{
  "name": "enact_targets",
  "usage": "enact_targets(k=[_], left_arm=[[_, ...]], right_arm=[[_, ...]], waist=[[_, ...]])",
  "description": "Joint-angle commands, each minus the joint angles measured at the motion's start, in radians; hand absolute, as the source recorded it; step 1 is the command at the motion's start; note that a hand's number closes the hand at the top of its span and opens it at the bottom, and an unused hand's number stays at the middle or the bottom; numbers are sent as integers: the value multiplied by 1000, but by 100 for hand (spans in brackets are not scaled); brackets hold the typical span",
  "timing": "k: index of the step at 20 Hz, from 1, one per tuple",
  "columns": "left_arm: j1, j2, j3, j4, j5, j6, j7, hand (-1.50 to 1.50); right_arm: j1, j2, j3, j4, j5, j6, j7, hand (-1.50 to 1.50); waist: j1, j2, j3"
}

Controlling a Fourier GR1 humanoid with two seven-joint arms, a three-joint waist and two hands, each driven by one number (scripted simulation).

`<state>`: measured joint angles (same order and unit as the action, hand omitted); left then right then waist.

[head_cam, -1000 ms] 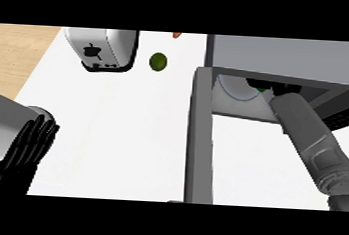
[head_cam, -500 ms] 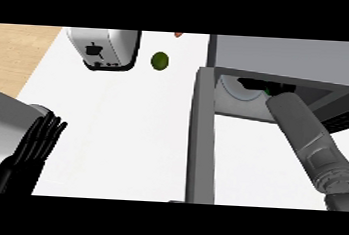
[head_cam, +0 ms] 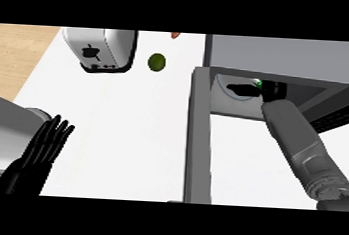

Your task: Pick up the milk, place it into the microwave and close the microwave

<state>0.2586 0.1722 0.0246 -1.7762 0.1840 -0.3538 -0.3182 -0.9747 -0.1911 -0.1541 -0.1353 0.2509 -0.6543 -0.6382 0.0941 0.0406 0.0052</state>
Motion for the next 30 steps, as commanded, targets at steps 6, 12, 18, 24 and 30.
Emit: enact_targets(k=[6, 12, 18, 24, 30], left_arm=[[4, -32, -33, -41, -32, 30, 20, -150], [2, -44, -54, -19, -58, 22, -2, -150], [19, -76, -94, -48, -106, 55, 7, -150], [33, -35, -57, -46, -64, -3, 5, -150], [-19, -85, -101, 2, -65, 14, 37, -150]], right_arm=[[92, -9, -105, -9, -102, 140, -134, -150], [195, 21, -138, -18, -135, 201, -256, -150], [272, 60, -139, -40, -161, 382, -310, -150], [388, 85, -130, -90, -176, 426, -387, -150], [528, 101, -133, -214, -247, 645, -418, -150]], waist=[[-32, -14, -1], [-52, -22, -2], [-75, -34, -4], [-81, -38, -4], [-105, -44, -6]])
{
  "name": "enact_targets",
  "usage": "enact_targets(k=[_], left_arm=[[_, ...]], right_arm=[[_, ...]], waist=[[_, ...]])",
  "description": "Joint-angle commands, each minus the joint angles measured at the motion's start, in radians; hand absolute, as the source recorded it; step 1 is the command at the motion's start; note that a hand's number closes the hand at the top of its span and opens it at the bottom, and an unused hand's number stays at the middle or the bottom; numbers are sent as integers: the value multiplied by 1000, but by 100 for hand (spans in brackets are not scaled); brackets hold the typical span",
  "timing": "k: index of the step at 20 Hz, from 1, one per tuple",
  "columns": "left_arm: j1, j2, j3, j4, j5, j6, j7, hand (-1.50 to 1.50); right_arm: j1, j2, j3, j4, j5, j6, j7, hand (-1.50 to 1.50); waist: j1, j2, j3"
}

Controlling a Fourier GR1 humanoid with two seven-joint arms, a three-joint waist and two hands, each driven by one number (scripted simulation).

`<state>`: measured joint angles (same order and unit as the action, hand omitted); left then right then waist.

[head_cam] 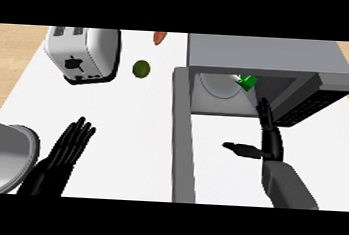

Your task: Pick up the milk, place it into the microwave and close the microwave

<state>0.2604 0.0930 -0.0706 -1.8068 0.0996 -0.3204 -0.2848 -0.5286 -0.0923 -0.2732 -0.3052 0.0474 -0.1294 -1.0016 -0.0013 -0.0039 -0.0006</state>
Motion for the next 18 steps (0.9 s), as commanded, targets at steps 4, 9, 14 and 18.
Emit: enact_targets(k=[4, 9, 14, 18], left_arm=[[-44, 23, -55, 22, 3, -62, 68, 150], [-124, 45, -42, 154, -85, -61, 17, 150], [-105, 53, -152, 127, -216, -52, 45, 150], [-104, 92, -229, 120, -314, -84, 1, 150]], right_arm=[[157, 20, 19, -152, -64, 228, -25, -150], [314, 26, 57, -366, -96, 279, -5, -150], [507, 16, 98, -629, -129, 311, 71, -150], [622, 6, 121, -829, -159, 330, 155, -150]], waist=[[-24, -5, -1], [-30, -3, -2], [-35, -5, -2], [-25, -3, -2]])
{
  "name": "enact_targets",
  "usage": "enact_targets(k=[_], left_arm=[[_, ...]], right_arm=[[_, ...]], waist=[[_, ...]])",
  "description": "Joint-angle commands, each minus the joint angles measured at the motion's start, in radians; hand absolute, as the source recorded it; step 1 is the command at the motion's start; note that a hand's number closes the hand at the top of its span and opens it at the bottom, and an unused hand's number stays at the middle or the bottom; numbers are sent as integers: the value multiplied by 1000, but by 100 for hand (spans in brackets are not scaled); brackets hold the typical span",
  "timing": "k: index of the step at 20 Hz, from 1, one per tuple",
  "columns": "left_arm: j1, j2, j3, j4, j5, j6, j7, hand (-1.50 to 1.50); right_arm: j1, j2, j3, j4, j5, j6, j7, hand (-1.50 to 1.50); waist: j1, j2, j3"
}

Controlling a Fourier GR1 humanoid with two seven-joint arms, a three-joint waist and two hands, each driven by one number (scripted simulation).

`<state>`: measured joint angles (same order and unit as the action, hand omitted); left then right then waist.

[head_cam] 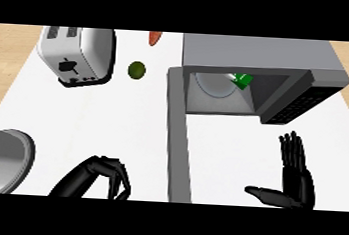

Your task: Pick up the milk, place it into the microwave and close the microwave

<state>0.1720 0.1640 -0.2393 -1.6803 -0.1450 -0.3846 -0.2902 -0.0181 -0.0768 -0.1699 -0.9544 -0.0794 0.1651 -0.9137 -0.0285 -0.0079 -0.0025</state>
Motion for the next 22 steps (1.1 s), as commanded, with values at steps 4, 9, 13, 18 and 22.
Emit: enact_targets(k=[4, 9, 13, 18, 22], left_arm=[[-87, -43, -142, 64, -125, -17, 69, 150], [-177, -127, -173, 304, -176, 22, -48, 150], [-183, -162, -406, 271, -167, 217, 55, 150], [-404, -163, -527, 457, 7, 362, 87, 150], [-533, -164, -668, 610, 106, 538, 26, 150]], right_arm=[[278, -5, 56, -373, -30, 43, 81, -150], [397, -72, 8, -576, -133, 121, 188, -150], [444, -78, 16, -723, -161, 127, 279, -150], [473, -89, 19, -855, -232, 169, 348, -150], [508, -104, 35, -900, -241, 207, 355, -150]], waist=[[6, 4, 1], [5, 8, 1], [10, 7, 1], [-4, 10, 1], [-37, 16, -1]])
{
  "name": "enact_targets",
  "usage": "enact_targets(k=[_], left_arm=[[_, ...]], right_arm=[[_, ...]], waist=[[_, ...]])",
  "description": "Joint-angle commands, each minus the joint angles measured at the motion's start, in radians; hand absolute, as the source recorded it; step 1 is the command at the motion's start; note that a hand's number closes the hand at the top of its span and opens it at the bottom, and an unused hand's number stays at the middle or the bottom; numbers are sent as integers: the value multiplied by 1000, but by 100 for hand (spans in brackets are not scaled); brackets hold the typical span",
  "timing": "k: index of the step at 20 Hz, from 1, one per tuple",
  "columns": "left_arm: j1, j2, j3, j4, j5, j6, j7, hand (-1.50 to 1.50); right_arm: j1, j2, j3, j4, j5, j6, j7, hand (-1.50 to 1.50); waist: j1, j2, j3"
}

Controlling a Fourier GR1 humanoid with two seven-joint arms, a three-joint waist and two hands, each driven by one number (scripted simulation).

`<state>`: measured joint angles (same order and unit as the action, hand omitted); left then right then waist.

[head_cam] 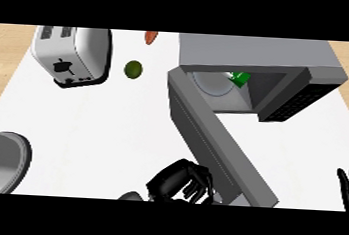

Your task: Pick up the milk, place it into the microwave and close the microwave

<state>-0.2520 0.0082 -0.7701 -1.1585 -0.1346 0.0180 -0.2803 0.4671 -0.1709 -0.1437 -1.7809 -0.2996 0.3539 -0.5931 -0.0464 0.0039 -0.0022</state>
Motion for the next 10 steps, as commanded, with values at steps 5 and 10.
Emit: enact_targets(k=[5, 10], left_arm=[[-225, -8, -202, 86, 228, 250, 63, 150], [-305, -8, -194, 111, 299, 353, 67, 150]], right_arm=[[28, -38, 12, -144, -40, 25, 91, -150], [17, -58, 29, -206, -44, 34, 126, -150]], waist=[[-65, 12, -2], [-120, 23, -5]])
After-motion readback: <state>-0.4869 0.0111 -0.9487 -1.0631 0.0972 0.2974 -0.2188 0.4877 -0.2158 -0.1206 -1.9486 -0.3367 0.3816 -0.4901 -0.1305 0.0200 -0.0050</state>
